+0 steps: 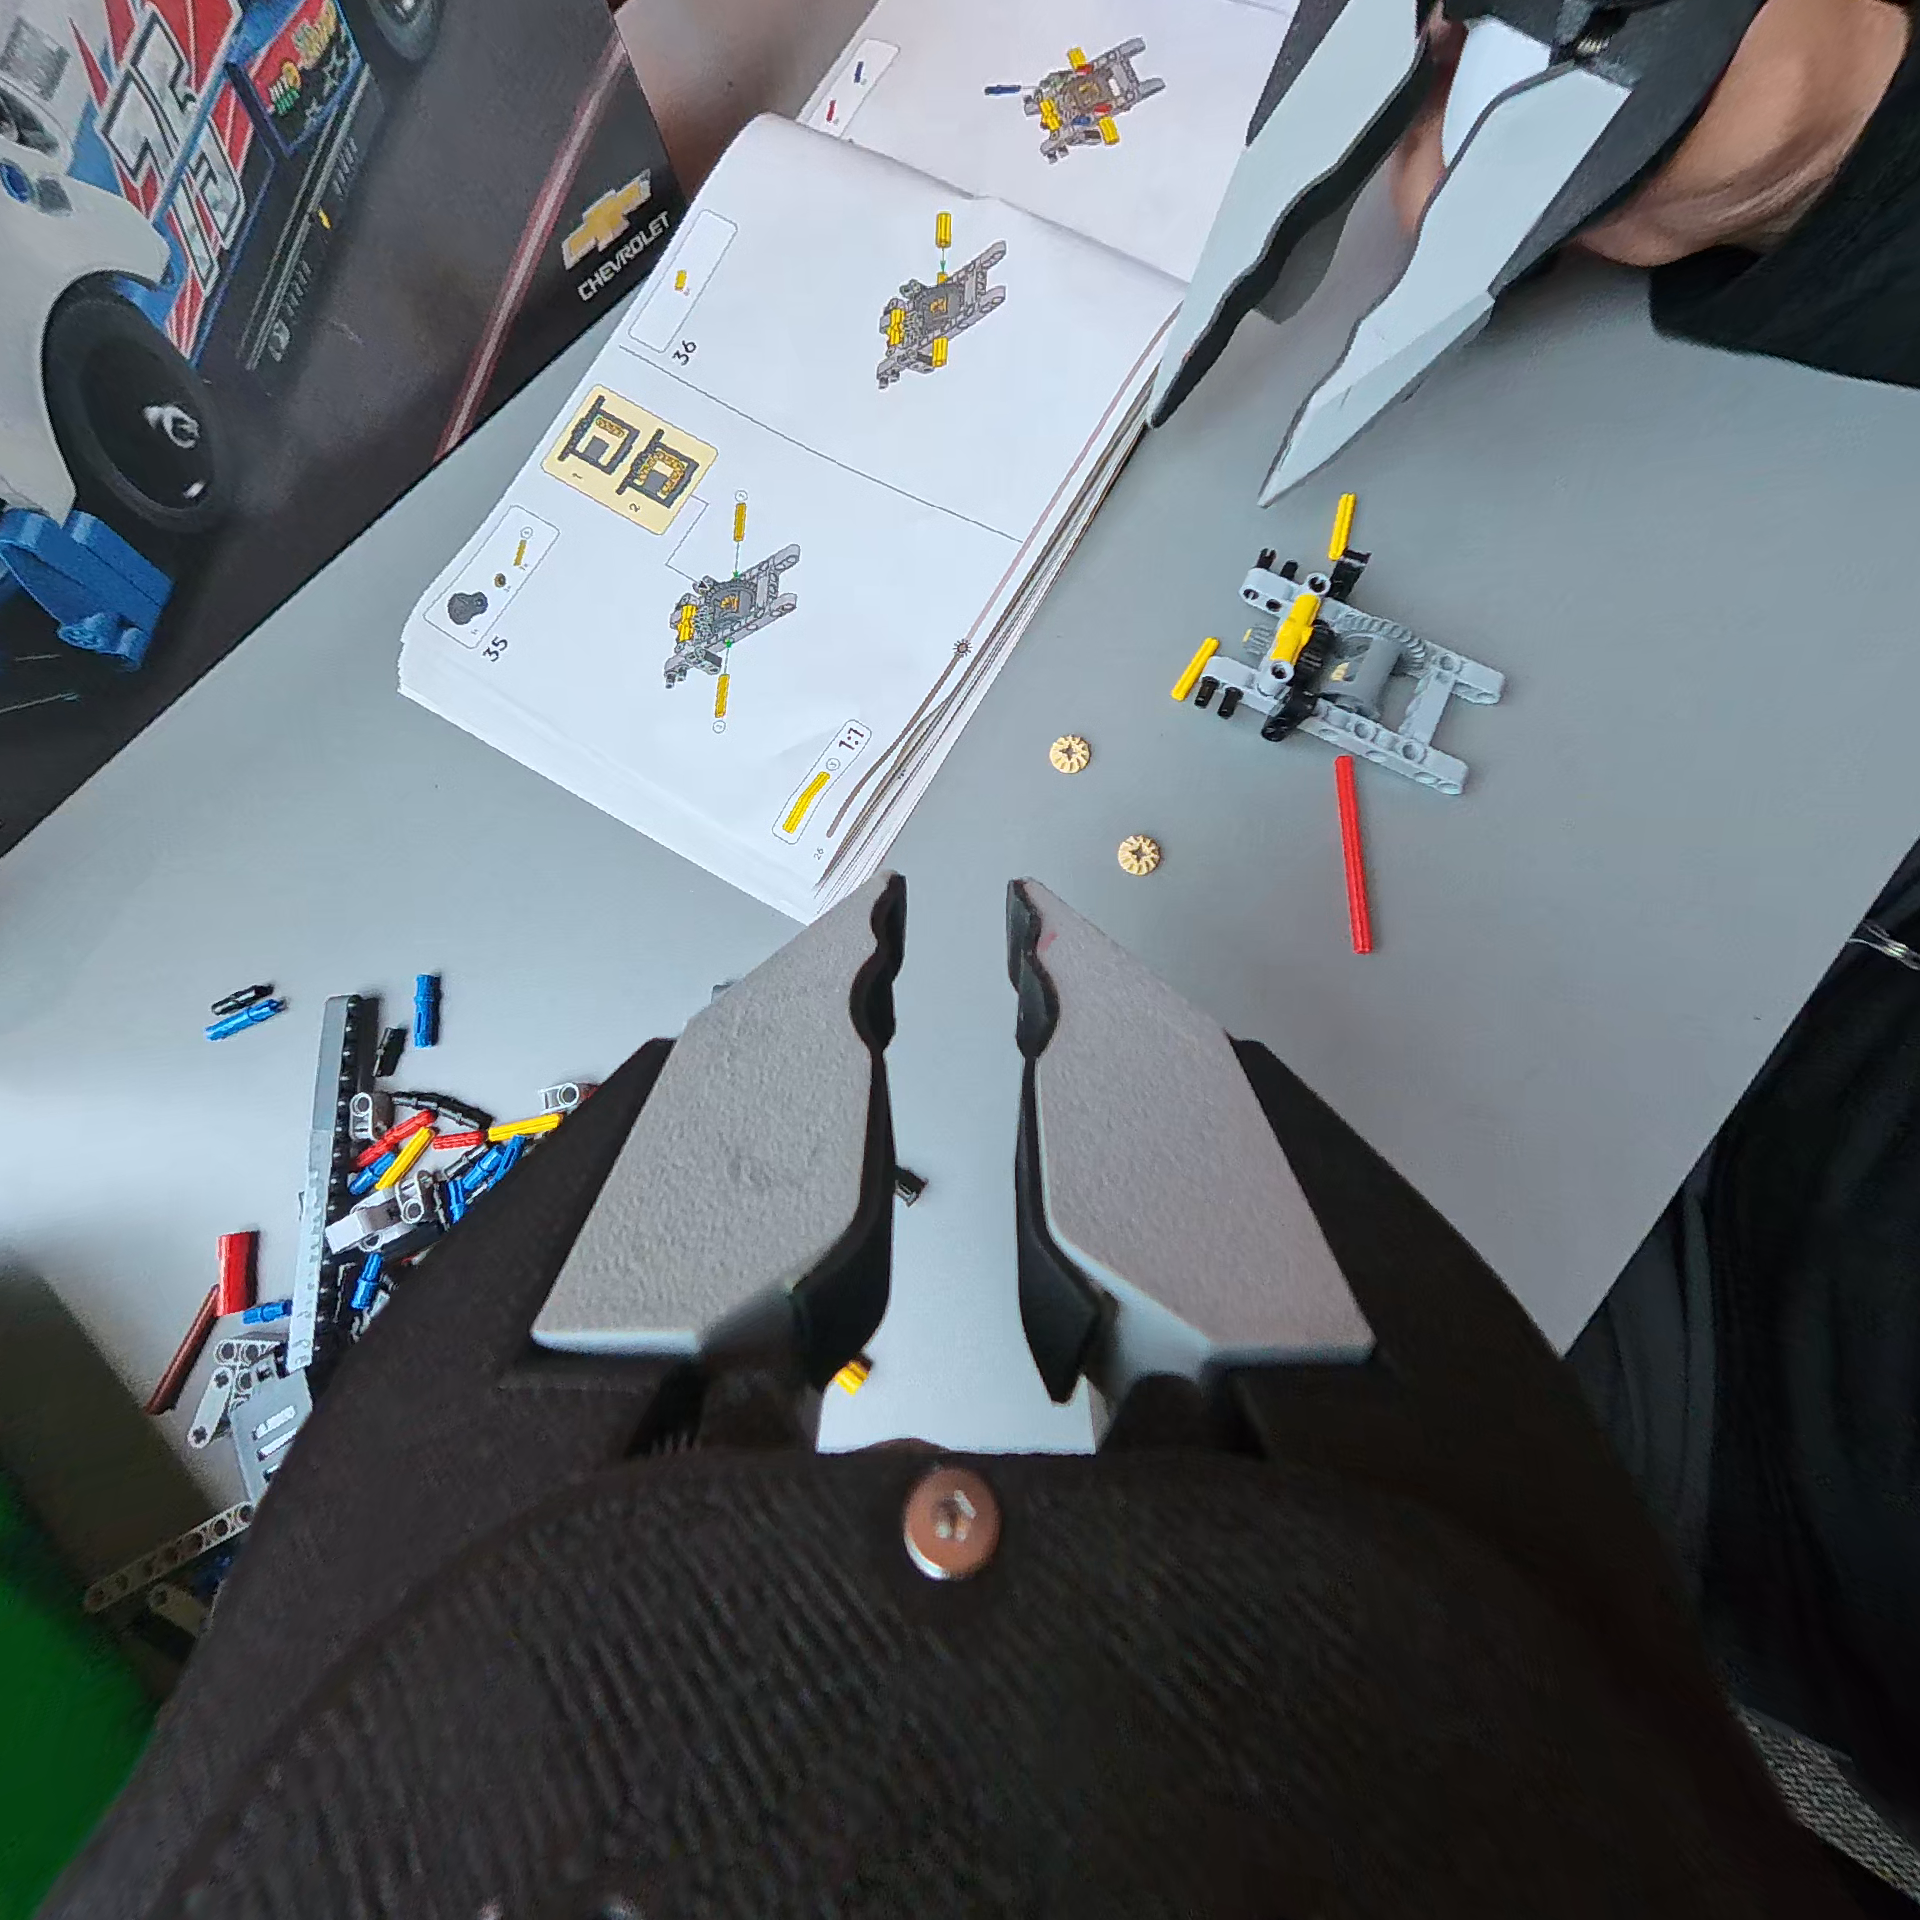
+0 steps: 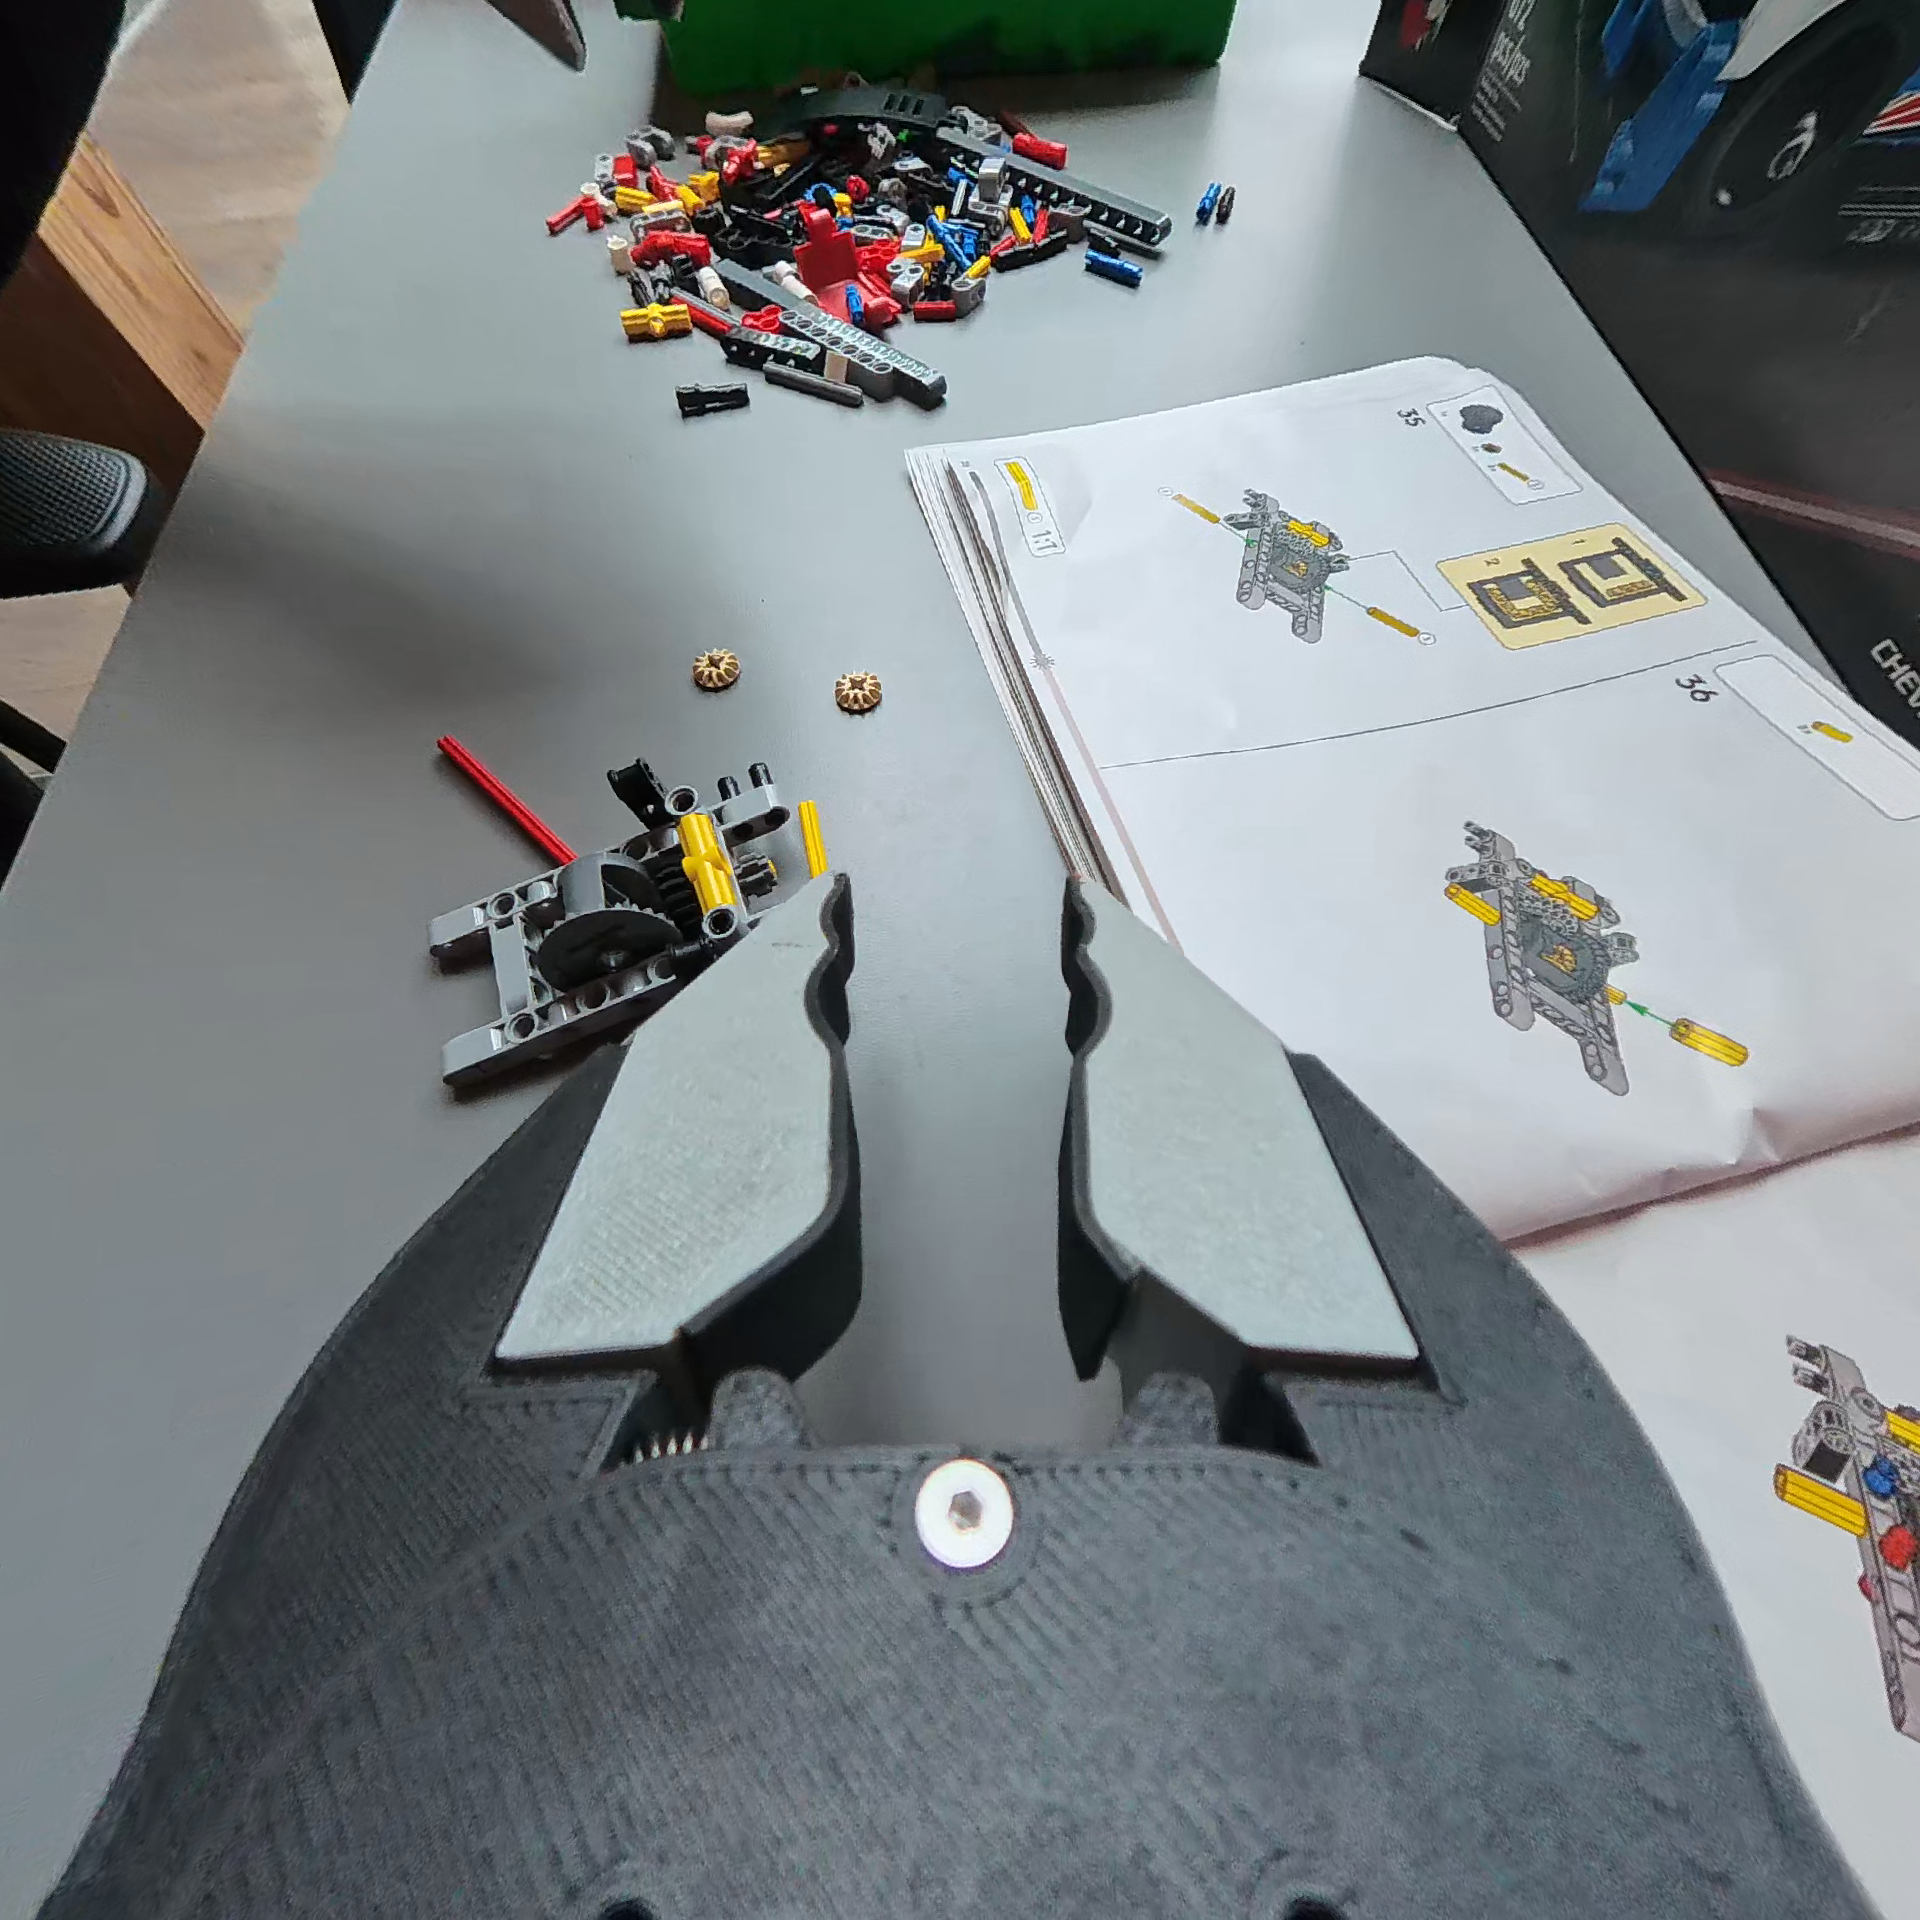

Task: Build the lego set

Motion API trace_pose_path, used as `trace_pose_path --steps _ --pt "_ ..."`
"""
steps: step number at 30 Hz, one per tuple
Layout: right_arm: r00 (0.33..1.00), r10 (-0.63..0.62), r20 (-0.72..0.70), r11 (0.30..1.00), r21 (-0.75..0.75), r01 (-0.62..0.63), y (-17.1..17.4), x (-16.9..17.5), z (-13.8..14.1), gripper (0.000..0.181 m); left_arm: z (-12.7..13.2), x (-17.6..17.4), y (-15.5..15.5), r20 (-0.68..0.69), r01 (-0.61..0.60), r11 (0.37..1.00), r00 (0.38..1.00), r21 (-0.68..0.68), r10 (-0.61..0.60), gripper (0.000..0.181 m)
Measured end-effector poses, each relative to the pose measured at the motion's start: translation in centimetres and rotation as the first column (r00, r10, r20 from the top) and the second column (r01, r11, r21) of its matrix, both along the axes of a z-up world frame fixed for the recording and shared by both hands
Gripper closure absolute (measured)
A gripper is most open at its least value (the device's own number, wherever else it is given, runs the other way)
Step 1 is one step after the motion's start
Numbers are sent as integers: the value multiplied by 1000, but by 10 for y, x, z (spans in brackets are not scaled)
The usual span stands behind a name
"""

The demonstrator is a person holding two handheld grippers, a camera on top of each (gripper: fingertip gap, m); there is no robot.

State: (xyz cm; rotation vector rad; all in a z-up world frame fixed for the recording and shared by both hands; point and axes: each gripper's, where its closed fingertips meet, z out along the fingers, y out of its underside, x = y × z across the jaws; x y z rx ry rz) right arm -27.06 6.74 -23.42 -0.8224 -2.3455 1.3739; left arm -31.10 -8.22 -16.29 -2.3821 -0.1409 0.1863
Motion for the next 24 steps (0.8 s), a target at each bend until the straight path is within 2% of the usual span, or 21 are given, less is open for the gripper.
trace_pose_path --steps 24 --pt "1000 16 -10 1000 -12 -16 0 1 2 153 0 1 0 -1 6 1000 1000 -3 -6 164"
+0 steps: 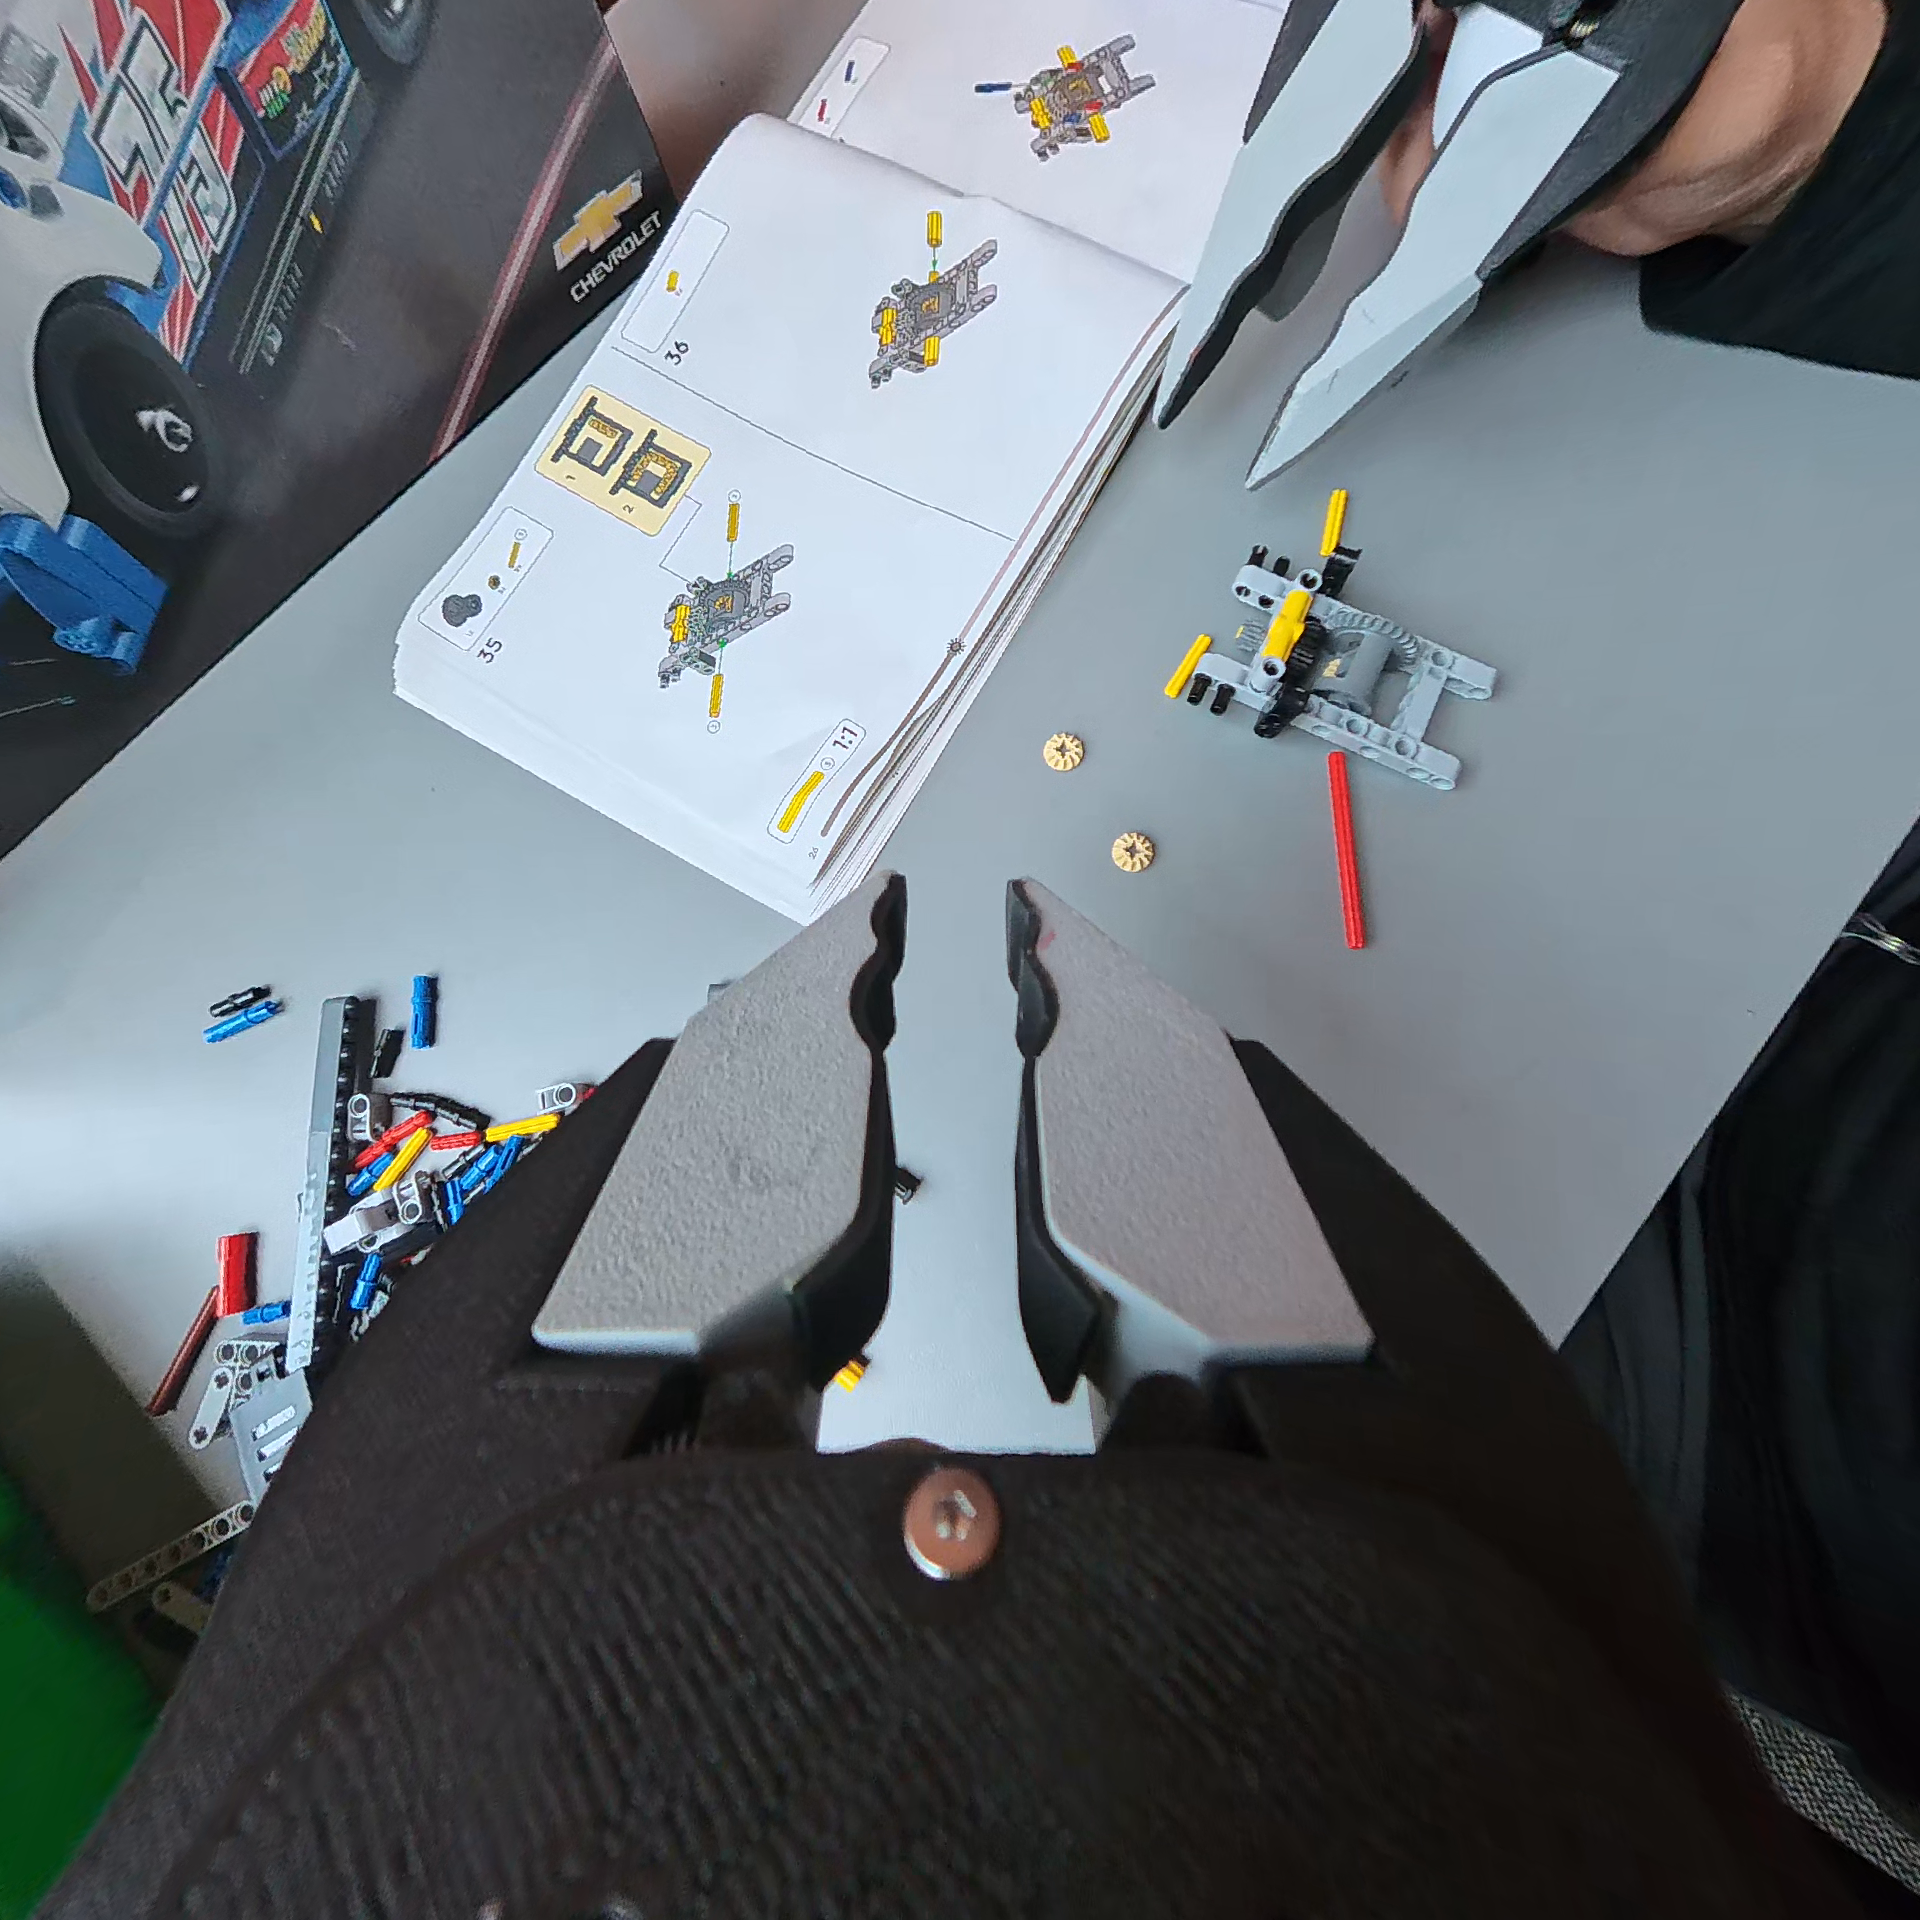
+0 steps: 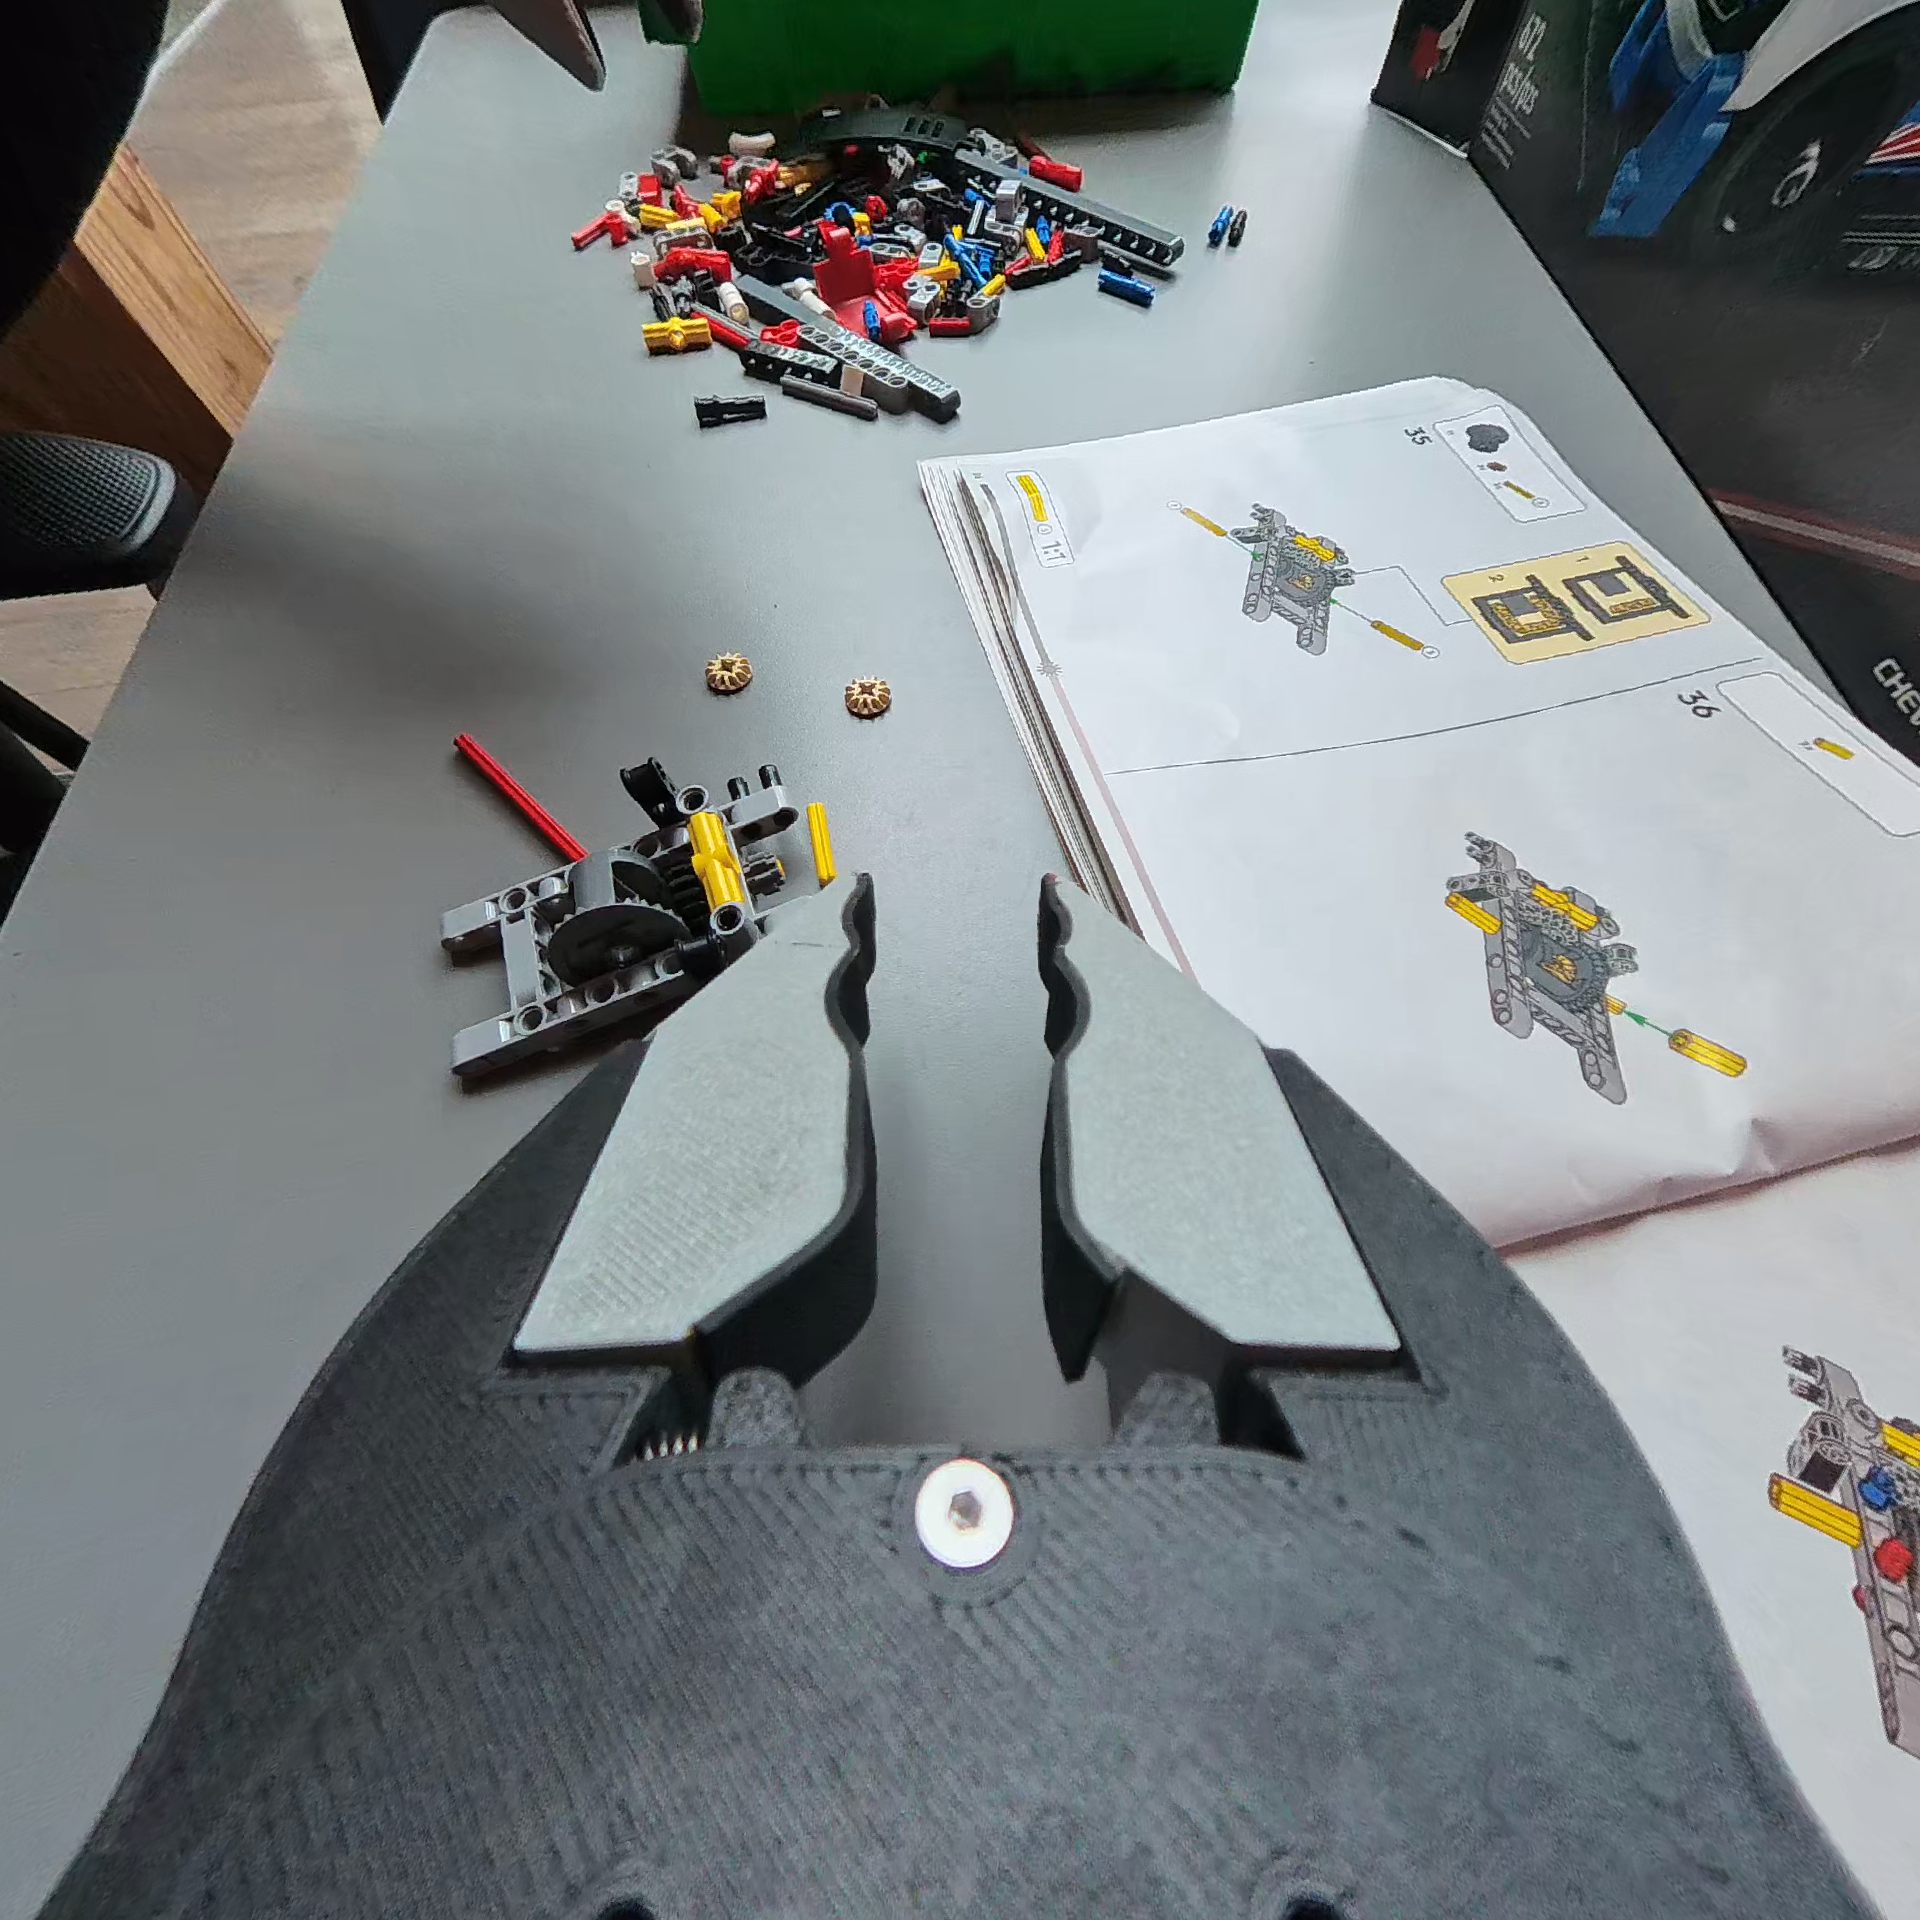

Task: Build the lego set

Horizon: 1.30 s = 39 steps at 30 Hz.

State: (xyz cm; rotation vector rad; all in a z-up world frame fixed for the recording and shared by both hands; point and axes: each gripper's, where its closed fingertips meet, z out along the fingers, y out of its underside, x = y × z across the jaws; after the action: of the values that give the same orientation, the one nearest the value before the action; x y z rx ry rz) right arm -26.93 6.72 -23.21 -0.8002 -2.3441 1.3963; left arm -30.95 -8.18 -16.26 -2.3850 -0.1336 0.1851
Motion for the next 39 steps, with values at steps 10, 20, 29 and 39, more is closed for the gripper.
trace_pose_path --steps 10,20,29,39 --pt "1000 11 17 1000 -5 -11 -1 1 -1 153 0 -1 -1 0 -2 1000 1000 -3 2 165" --pt "998 51 20 998 37 -52 -1 9 -5 155 -5 8 6 18 31 999 999 -10 -31 165" --pt "986 151 71 982 101 -158 5 41 -18 160 -47 69 56 120 261 964 960 -43 -255 166" --pt "980 180 89 965 179 -193 18 56 -30 164 -78 98 82 129 372 924 924 -91 -359 165"
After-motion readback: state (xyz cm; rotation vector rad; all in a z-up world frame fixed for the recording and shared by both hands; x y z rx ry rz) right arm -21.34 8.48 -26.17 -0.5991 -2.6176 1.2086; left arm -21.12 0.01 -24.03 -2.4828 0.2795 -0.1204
